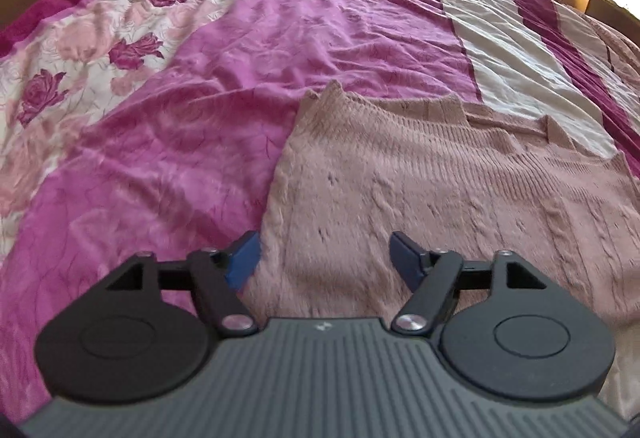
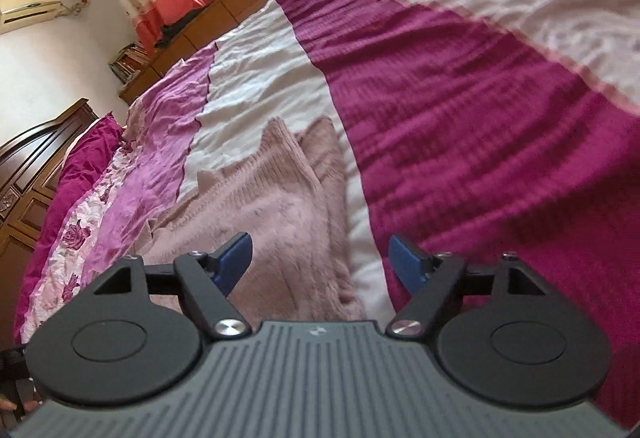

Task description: Fold small clothes

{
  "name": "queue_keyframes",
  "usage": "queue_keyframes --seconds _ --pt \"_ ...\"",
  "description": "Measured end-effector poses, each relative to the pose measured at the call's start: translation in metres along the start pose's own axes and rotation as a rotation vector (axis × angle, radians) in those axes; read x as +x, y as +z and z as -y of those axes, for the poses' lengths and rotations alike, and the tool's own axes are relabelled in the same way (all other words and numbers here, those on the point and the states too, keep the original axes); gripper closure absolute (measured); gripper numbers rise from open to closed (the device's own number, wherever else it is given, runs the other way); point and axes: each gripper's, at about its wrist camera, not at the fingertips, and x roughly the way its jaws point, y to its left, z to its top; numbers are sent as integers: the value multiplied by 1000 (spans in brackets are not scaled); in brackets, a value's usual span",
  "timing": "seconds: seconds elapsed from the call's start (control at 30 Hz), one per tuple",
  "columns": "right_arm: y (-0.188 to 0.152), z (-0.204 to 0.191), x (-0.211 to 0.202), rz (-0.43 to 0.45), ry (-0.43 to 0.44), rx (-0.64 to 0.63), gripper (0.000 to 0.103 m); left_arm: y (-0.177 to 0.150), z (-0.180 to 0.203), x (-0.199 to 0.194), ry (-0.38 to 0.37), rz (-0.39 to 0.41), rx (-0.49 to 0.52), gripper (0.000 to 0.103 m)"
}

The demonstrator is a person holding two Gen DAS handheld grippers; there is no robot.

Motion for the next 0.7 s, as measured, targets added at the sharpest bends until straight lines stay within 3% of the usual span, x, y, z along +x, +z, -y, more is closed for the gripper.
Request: queue_keyframes --seconds 0.2,0.7 --pt "-3 -1 0 -36 30 18 18 -15 11 -14 -2 0 42 17" --pt "-9 0 4 -103 143 110 14 -31 8 -28 35 -64 -30 17"
